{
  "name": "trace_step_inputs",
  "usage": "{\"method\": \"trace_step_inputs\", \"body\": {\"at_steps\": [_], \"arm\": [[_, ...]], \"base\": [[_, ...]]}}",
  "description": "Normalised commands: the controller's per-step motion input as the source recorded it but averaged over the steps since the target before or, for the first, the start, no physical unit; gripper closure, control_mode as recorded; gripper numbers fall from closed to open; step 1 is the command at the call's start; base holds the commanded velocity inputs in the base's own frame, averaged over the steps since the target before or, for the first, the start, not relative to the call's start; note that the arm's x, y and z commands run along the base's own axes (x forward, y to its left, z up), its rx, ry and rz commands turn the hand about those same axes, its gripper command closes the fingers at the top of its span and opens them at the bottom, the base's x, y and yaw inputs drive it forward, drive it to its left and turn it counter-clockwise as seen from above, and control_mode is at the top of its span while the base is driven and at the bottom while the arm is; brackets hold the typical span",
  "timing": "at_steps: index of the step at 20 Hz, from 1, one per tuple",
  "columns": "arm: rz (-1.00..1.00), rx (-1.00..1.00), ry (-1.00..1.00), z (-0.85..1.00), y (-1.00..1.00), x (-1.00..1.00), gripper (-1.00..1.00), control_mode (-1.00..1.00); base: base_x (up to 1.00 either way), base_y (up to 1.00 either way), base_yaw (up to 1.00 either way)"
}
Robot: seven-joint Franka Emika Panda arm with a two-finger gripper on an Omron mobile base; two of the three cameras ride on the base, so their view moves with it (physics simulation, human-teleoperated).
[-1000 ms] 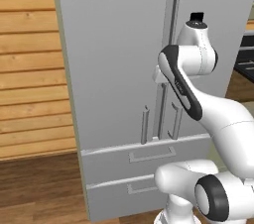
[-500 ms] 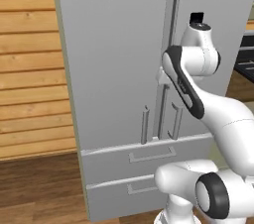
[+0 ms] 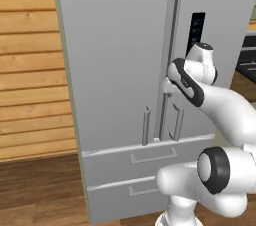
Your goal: Take the strawberry from the fridge and place it on top of the pancake, located on the dining counter.
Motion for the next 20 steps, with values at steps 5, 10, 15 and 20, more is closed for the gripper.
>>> {"method": "trace_step_inputs", "body": {"at_steps": [5, 10, 15, 20], "arm": [[0.0, 0.0, 0.0, -0.91, -0.45, 0.5, -1.0, -1.0], [0.01, 0.0, 0.0, -0.63, -0.13, 0.32, -1.0, -1.0], [0.0, 0.0, 0.0, -0.42, 0.0, 0.22, -1.0, -1.0], [0.0, 0.0, 0.0, -0.2, 0.0, -0.01, 1.0, -1.0]], "base": [[0.0, 0.0, 0.0], [0.0, 0.0, 0.0], [0.0, 0.0, 0.0], [0.0, 0.0, 0.0]]}}
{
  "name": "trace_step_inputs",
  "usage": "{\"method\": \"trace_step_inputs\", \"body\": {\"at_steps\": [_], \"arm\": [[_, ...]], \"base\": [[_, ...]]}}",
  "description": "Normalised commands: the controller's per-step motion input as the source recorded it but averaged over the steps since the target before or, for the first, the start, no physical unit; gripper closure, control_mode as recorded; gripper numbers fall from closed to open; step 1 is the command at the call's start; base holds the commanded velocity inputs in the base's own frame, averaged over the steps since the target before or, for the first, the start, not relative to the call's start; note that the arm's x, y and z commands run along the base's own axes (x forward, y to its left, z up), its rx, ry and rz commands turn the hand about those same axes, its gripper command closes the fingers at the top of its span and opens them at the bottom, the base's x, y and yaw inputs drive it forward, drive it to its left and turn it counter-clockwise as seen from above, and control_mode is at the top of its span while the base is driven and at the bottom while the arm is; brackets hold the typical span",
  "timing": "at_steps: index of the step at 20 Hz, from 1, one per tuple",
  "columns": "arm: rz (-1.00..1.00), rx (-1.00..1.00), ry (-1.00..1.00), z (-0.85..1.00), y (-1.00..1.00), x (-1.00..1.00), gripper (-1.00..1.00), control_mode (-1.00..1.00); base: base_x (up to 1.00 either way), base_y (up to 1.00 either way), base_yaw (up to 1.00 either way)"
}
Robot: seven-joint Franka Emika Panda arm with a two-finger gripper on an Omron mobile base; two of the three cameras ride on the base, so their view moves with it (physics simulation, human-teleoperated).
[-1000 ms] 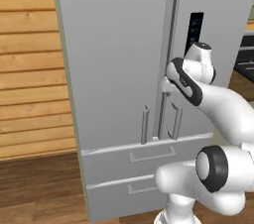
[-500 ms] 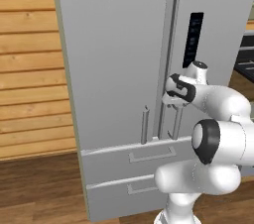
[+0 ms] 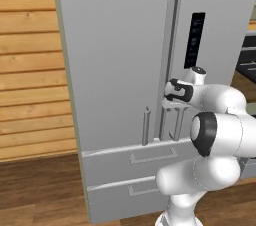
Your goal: Take the strawberry from the fridge and place it on top of the pancake, located on the dining counter.
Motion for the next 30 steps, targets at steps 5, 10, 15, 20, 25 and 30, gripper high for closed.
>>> {"method": "trace_step_inputs", "body": {"at_steps": [5, 10, 15, 20, 25, 30], "arm": [[0.0, 0.0, -0.04, -0.02, -0.09, -0.43, 1.0, -1.0], [0.0, 0.03, -0.07, 0.0, -0.52, -0.51, 1.0, -1.0], [0.03, 0.0, -0.12, -0.01, -0.9, -0.78, 1.0, -1.0], [0.01, 0.03, -0.03, -0.06, -0.96, -0.75, 1.0, -1.0], [0.0, 0.03, 0.0, 0.0, -0.66, -0.67, 1.0, -1.0], [0.0, 0.02, -0.02, 0.1, -0.52, -0.56, -1.0, -1.0]], "base": [[0.0, 0.0, 0.0], [0.0, 0.0, 0.0], [0.0, 0.0, 0.0], [0.0, 0.0, 0.0], [0.0, 0.0, 0.0], [0.0, 0.0, 0.0]]}}
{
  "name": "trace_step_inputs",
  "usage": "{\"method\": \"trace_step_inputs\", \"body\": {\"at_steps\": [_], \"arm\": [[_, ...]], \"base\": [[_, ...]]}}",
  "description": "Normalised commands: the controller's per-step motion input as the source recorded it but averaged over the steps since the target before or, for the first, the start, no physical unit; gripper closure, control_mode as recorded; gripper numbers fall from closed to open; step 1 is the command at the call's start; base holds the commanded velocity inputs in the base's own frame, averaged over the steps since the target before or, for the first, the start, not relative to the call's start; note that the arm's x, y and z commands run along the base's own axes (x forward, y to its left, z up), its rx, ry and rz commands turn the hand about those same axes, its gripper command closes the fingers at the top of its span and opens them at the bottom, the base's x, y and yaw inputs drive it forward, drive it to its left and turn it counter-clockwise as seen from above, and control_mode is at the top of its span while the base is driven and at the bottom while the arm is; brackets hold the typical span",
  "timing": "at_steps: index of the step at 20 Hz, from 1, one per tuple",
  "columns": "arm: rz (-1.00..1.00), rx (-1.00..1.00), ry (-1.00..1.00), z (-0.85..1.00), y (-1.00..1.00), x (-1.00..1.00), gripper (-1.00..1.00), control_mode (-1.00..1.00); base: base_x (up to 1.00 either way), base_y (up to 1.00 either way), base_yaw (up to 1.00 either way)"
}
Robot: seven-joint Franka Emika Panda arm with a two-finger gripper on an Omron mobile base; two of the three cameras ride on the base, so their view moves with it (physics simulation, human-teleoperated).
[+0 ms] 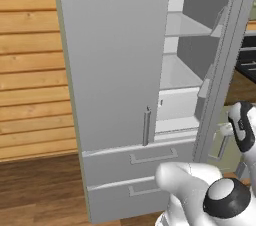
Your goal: Take the strawberry from the fridge and place it on top of the pancake, located on the dining counter.
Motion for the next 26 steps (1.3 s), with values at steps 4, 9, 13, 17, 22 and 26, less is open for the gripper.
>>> {"method": "trace_step_inputs", "body": {"at_steps": [4, 9, 13, 17, 22, 26], "arm": [[0.0, 0.0, -0.2, 0.46, -0.34, -0.67, -1.0, -1.0], [0.0, -0.09, -0.25, 0.65, -0.01, -1.0, -1.0, -1.0], [0.0, -0.62, -0.17, 0.68, 0.97, -0.66, -1.0, -1.0], [-0.01, -0.7, 0.2, 0.67, 1.0, 0.0, -1.0, -1.0], [-0.06, -0.58, 0.45, 0.83, 1.0, 0.17, -1.0, -1.0], [-0.04, -0.59, 0.54, 0.34, 1.0, 0.55, -1.0, -1.0]], "base": [[0.0, 0.0, 0.0], [0.0, 0.0, 0.0], [0.0, 0.0, 0.0], [0.0, 0.0, 0.0], [0.0, 0.0, 0.0], [0.0, 0.0, 0.0]]}}
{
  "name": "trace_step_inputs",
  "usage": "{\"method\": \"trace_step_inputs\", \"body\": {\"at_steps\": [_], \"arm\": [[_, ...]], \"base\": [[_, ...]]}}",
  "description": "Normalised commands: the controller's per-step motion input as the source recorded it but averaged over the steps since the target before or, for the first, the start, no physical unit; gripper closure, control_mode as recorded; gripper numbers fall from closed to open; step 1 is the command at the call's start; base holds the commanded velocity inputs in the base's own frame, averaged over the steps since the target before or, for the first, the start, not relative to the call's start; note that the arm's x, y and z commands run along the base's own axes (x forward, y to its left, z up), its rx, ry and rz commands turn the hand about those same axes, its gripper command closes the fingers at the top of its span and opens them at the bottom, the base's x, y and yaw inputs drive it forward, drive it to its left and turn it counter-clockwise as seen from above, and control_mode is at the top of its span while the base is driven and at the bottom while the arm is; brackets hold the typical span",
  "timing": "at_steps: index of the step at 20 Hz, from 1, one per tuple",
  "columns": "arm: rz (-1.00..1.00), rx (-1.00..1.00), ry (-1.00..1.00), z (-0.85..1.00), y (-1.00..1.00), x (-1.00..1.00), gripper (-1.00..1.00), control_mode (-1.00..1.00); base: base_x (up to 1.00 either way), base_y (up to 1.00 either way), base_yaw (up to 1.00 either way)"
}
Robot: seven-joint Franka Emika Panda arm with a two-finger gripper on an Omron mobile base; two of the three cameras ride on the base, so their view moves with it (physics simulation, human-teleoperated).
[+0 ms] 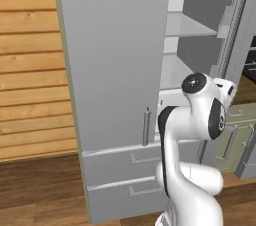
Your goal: Take the strawberry from the fridge and place it on top of the pancake, located on the dining counter.
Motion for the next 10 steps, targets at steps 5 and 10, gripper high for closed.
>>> {"method": "trace_step_inputs", "body": {"at_steps": [5, 10], "arm": [[-0.06, -0.5, 0.44, 0.03, 0.71, 0.89, -1.0, -1.0], [0.0, -0.19, 0.27, -0.08, -0.33, 0.84, -1.0, -1.0]], "base": [[0.0, 0.0, 0.0], [0.0, 0.0, 0.0]]}}
